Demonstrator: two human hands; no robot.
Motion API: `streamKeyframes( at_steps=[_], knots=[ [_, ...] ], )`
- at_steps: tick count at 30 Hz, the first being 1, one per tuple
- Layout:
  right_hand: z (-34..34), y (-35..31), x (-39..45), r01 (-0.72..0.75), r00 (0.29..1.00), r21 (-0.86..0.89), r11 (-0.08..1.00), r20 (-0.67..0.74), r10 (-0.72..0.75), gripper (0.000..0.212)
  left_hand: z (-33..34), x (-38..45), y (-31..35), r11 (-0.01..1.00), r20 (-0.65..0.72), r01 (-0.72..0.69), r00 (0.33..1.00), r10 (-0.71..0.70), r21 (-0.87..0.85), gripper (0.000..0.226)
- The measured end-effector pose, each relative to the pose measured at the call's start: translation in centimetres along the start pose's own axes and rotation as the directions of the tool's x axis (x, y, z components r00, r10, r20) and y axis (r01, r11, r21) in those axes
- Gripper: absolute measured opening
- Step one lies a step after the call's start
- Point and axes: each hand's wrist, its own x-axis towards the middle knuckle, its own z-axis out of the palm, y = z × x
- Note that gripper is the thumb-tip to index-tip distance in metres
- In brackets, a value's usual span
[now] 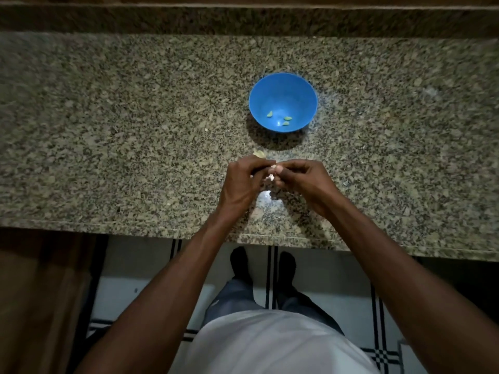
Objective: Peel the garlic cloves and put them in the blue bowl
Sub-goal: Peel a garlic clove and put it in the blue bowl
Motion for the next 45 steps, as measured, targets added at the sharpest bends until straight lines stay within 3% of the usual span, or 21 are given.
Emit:
streamKeyframes(
  at_steps=[3,6,8,10,13,18,24,29,33,36,42,45],
  knots=[
    [0.4,0.0,0.2,0.028,0.999,-0.044,0.999,-0.019,-0.029,0.017,0.0,0.0,-0.6,0.963,0.014,-0.191,0.981,0.192,0.192,0.023],
    [0.7,0.3,0.6,0.061,0.997,-0.084,0.995,-0.038,-0.065,0.018,0.2,-0.3,-1.4,0.932,-0.018,-0.227,0.97,0.241,0.284,0.018],
    [0.9,0.3,0.7,0.061,0.997,-0.057,0.997,-0.039,-0.063,0.021,0.7,-0.6,-1.0,0.963,-0.096,-0.153,0.979,0.178,0.221,0.015],
    [0.9,0.3,0.8,0.059,0.997,-0.008,0.998,-0.045,-0.059,0.024,1.2,-0.6,-0.2,0.998,-0.177,-0.007,0.984,0.018,0.068,0.014],
    [0.5,0.3,0.8,0.051,0.998,0.012,0.999,-0.03,-0.051,0.024,2.0,-0.8,0.1,0.969,-0.15,0.197,0.964,-0.219,-0.148,0.008],
    [0.5,0.5,0.5,0.08,0.996,-0.028,0.996,-0.04,-0.081,0.022,1.7,-0.6,0.1,0.922,-0.06,0.306,0.943,-0.329,-0.235,0.01],
    [1.2,0.5,0.3,0.189,0.969,-0.339,0.922,-0.086,-0.23,0.011,1.4,0.0,0.1,0.86,0.011,0.423,0.899,-0.438,-0.287,0.019],
    [1.7,1.0,0.3,0.163,0.962,-0.381,0.91,-0.141,-0.232,0.008,1.7,-0.5,-0.5,0.77,0.063,0.461,0.872,-0.486,-0.442,0.023],
    [1.2,1.5,0.8,0.114,0.973,-0.349,0.93,-0.152,-0.176,0.007,2.3,-0.9,-0.6,0.569,0.139,0.53,0.797,-0.588,-0.628,0.022],
    [0.7,1.8,0.8,0.091,0.985,-0.369,0.925,-0.105,-0.138,0.01,2.1,-0.7,-0.6,0.486,0.169,0.531,0.777,-0.607,-0.694,0.017],
    [0.2,1.5,0.9,0.084,0.991,-0.55,0.831,-0.042,-0.128,0.021,1.1,-1.0,-0.7,0.529,0.132,0.485,0.811,-0.57,-0.696,0.018],
    [0.1,1.4,0.5,0.089,0.981,-0.53,0.843,-0.1,-0.166,0.006,1.0,-1.3,-1.1,0.589,0.087,0.455,0.834,-0.545,-0.668,0.014]
  ],
)
